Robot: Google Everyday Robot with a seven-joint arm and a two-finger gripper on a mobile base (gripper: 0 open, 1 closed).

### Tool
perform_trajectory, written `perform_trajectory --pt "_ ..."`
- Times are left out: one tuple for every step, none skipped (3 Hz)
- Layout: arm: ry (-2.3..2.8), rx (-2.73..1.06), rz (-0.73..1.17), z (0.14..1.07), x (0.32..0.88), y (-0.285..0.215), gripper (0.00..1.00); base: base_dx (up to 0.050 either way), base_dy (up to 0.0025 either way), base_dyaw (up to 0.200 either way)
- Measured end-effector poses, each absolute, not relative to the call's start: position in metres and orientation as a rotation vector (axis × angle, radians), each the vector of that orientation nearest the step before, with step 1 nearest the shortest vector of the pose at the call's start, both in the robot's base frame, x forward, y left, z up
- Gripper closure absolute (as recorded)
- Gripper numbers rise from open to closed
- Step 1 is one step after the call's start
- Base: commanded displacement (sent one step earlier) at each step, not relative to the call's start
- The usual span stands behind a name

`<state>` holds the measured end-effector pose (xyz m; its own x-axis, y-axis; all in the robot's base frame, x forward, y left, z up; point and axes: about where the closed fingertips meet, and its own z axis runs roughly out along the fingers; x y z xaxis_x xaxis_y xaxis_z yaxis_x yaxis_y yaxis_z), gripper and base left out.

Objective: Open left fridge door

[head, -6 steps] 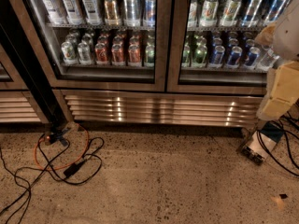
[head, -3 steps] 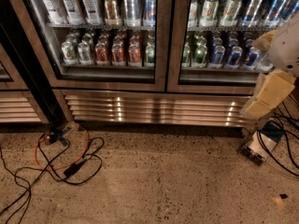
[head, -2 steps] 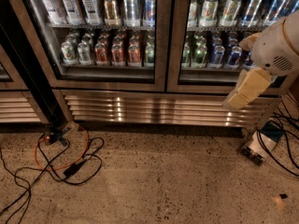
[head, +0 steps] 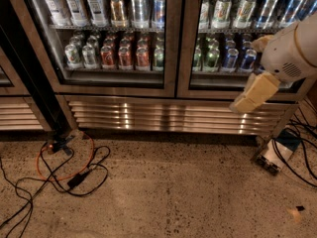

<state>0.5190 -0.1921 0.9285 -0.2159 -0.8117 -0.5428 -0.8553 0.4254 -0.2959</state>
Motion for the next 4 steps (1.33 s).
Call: perform_trajectory --pt "1.927 -1.298 0.091 0.921 0.571 -0.184 0.00 0.000 0.00000 0.000" --pt "1.844 -1.215 0.069 0.925 0.621 -0.186 0.00 0.000 0.00000 0.000" --pt "1.791 -1.169 0.122 0.929 0.653 -0.187 0.00 0.000 0.00000 0.000" --pt "1.791 -1.172 0.120 0.928 0.653 -0.186 0.00 0.000 0.00000 0.000"
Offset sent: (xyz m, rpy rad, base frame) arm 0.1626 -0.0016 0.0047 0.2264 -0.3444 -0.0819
